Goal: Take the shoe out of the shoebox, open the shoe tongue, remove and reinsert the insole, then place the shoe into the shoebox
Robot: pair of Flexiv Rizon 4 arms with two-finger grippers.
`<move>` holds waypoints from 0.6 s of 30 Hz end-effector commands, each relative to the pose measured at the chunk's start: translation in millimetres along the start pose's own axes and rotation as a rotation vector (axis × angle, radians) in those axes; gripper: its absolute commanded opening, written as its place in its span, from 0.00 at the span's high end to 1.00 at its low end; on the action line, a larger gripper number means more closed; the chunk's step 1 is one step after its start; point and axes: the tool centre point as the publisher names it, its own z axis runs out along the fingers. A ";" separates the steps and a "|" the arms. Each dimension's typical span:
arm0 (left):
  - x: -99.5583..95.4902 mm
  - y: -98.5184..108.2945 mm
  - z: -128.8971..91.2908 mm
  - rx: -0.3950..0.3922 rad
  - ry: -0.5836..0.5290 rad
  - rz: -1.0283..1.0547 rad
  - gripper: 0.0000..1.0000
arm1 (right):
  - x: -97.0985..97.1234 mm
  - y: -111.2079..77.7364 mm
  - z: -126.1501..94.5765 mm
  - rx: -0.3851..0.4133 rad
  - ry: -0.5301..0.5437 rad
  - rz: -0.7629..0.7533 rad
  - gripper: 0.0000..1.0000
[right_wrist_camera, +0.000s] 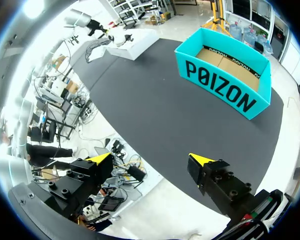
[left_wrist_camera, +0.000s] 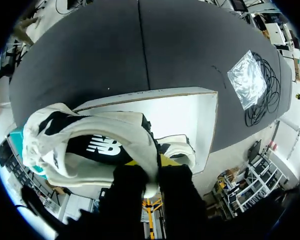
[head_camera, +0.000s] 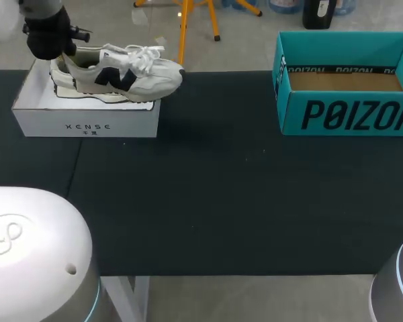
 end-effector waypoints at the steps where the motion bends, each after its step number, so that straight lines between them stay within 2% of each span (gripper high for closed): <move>1: -56.4 -28.7 -33.5 -0.013 0.042 0.002 1.00 | -0.6 0.3 0.4 0.003 -0.001 0.000 0.00; 13: -196.0 -107.9 -33.7 0.067 0.077 -0.037 1.00 | -0.6 0.3 0.4 0.003 -0.001 0.000 0.00; 18: -235.7 -135.6 -20.2 0.108 0.078 -0.035 1.00 | -0.6 0.3 0.4 0.003 -0.001 0.000 0.00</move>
